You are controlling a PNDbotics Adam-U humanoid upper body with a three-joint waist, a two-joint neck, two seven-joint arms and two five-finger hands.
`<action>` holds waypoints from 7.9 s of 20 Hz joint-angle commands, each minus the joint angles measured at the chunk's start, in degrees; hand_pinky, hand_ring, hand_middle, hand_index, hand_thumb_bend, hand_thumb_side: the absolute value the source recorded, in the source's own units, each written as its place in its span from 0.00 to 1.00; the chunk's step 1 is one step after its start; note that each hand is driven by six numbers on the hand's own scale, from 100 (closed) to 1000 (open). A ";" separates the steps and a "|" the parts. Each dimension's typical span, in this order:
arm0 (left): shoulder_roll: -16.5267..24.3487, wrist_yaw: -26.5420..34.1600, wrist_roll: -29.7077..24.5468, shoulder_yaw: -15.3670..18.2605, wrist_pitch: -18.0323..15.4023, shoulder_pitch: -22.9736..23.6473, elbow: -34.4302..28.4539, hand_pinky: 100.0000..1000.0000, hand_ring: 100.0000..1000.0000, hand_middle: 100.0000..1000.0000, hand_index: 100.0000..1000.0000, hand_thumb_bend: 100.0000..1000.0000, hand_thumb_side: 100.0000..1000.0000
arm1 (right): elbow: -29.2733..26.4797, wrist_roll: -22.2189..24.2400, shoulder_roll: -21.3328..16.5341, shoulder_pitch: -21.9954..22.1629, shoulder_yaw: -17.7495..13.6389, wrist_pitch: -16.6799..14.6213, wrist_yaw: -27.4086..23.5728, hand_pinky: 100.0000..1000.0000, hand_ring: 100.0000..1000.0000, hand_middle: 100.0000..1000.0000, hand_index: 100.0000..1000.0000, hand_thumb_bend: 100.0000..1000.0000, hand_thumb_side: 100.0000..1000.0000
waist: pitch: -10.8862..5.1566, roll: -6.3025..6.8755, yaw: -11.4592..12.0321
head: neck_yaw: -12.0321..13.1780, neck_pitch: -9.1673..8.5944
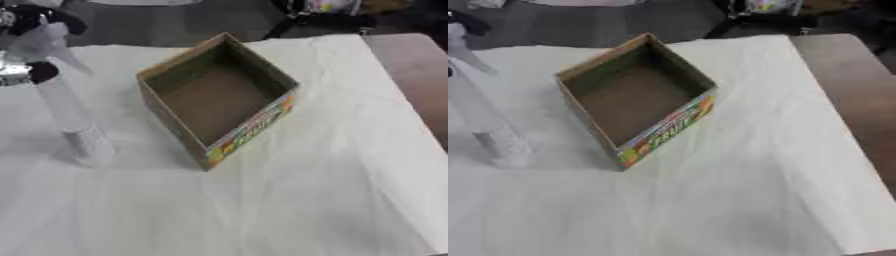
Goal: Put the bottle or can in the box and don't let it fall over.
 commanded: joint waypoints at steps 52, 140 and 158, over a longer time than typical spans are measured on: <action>-0.38 -4.95 7.64 -0.86 1.64 -1.17 0.10 0.12 0.00 0.14 0.10 0.00 0.00 | -1.01 0.90 0.10 -0.61 -0.26 1.47 -0.30 1.00 1.00 1.00 0.93 0.00 0.42 | -1.20 0.07 -0.34 | -0.41 -0.55; -10.83 -11.22 12.53 -3.94 0.86 -19.50 6.88 0.00 0.00 0.11 0.12 0.00 0.00 | -1.01 2.67 -1.29 -5.55 0.68 3.83 -2.46 1.00 1.00 1.00 0.93 0.00 0.44 | 0.61 5.57 -11.24 | 5.57 -3.89; -11.33 -9.45 5.96 -4.77 -2.82 -17.63 7.41 0.67 0.46 0.84 0.89 0.28 0.51 | -1.01 2.47 -1.30 -5.08 0.62 3.89 -3.10 1.00 1.00 1.00 0.93 0.00 0.44 | -0.24 4.67 -10.77 | 5.65 -2.28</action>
